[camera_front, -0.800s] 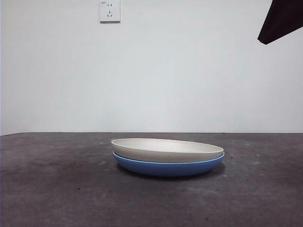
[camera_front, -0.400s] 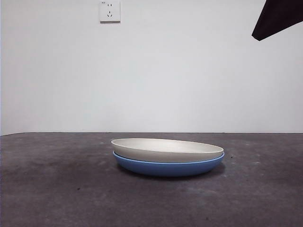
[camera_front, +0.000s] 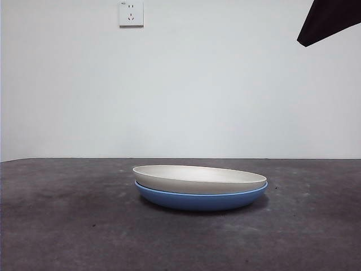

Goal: Pick up the white plate, put it on the blue plate, put it on desk

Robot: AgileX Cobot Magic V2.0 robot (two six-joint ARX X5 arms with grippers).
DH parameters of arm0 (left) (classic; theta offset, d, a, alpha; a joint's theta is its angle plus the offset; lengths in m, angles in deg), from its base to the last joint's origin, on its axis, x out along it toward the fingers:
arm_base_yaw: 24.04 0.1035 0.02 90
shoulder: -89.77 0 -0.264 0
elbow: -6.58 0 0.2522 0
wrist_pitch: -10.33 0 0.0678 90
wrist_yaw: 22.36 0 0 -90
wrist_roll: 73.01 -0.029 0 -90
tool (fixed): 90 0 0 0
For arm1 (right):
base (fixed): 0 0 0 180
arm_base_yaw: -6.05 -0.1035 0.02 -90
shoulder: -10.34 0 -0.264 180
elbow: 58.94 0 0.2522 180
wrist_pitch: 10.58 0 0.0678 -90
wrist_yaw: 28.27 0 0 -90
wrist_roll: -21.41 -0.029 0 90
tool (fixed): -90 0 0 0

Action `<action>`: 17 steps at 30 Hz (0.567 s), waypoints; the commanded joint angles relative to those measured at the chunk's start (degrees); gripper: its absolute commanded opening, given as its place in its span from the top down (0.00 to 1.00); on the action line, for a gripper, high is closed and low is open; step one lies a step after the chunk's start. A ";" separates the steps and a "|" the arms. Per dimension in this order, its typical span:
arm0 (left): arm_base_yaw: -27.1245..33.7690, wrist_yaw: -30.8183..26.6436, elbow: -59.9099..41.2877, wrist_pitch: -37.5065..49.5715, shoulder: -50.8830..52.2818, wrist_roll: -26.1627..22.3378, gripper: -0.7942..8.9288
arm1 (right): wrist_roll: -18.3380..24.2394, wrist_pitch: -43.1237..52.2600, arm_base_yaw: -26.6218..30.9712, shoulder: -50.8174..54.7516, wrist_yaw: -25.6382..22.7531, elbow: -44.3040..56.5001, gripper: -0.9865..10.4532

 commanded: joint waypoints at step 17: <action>22.58 -23.52 -40.98 50.49 36.06 -5.97 0.90 | 0.52 0.57 -0.33 -0.46 0.00 -0.96 0.91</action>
